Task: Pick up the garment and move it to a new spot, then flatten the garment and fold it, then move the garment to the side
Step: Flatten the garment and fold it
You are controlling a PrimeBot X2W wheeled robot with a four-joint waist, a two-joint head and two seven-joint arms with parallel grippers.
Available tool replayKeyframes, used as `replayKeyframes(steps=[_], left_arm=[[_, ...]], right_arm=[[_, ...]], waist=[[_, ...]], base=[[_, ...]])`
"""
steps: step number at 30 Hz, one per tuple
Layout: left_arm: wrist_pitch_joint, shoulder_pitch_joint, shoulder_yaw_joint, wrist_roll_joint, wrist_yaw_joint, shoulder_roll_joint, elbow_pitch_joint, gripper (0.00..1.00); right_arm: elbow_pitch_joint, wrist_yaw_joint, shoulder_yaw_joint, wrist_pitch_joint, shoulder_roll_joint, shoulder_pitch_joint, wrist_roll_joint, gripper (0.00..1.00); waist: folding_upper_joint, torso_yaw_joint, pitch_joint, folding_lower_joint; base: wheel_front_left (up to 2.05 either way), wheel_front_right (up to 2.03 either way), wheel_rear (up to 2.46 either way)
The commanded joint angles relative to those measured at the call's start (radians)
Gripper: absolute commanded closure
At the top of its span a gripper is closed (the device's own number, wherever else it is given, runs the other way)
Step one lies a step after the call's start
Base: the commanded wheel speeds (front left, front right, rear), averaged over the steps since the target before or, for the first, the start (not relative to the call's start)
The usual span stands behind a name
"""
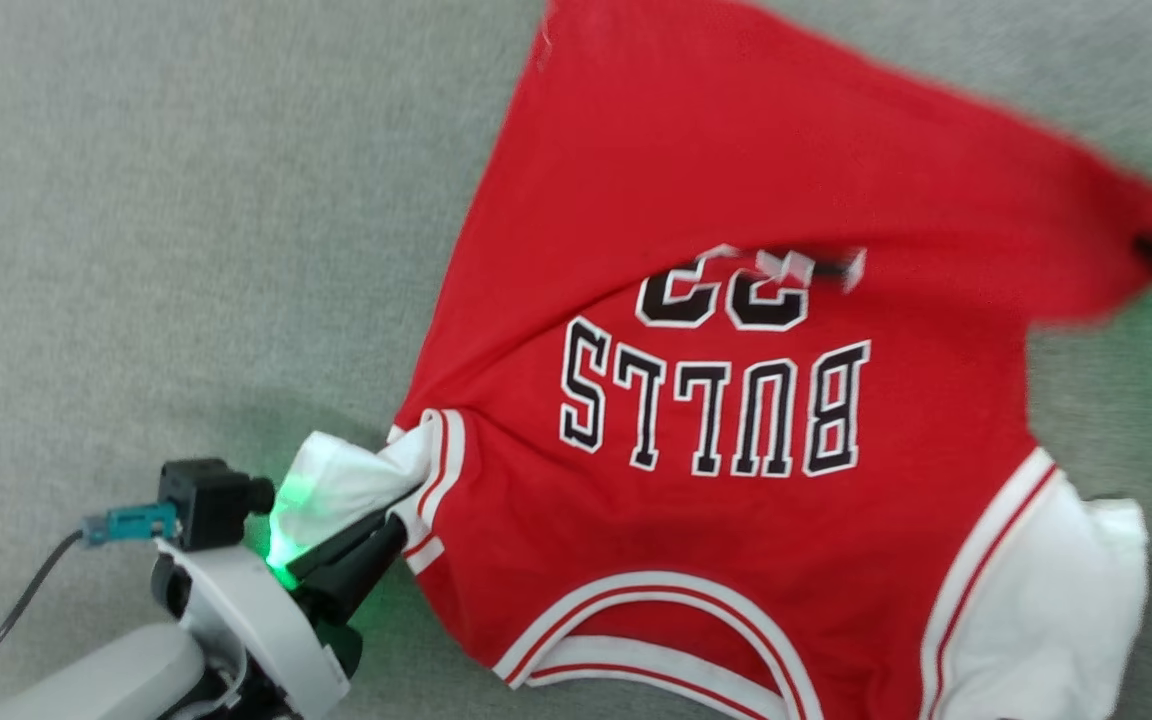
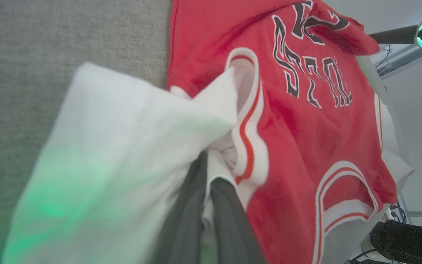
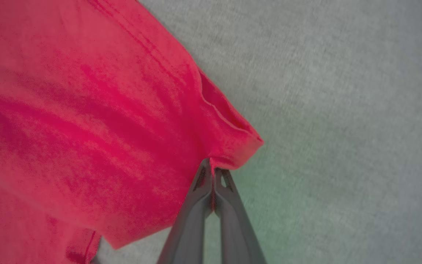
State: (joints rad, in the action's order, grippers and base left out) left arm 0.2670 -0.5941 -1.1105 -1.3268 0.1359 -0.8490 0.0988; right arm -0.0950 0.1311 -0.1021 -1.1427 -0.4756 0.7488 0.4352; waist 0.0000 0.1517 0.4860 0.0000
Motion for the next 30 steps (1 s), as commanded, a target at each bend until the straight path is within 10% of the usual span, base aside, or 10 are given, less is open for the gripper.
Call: replayKeyframes(steps=[1, 15, 30], left_arm=[[-0.005, 0.024, 0.001, -0.002, -0.009, -0.005, 0.011, 1.00], [-0.004, 0.104, 0.056, 0.026, -0.006, -0.015, 0.008, 1.00], [-0.006, 0.092, 0.050, 0.039, -0.006, 0.000, 0.010, 1.00]], right_arm=[[0.043, -0.001, 0.012, -0.012, -0.007, -0.054, 0.014, 1.00], [0.483, -0.001, 0.098, -0.087, 0.084, -0.683, 0.052, 1.00], [0.459, -0.001, -0.015, -0.010, 0.172, -0.915, 0.063, 1.00]], waist=[[0.0000, -0.042, -0.062, 0.0000], [0.0000, -0.100, -0.131, 0.0000], [0.0000, -0.097, -0.134, 0.0000]], base=[[0.00, 0.00, 0.00], [0.00, 0.00, 0.00], [0.00, 0.00, 0.00]])
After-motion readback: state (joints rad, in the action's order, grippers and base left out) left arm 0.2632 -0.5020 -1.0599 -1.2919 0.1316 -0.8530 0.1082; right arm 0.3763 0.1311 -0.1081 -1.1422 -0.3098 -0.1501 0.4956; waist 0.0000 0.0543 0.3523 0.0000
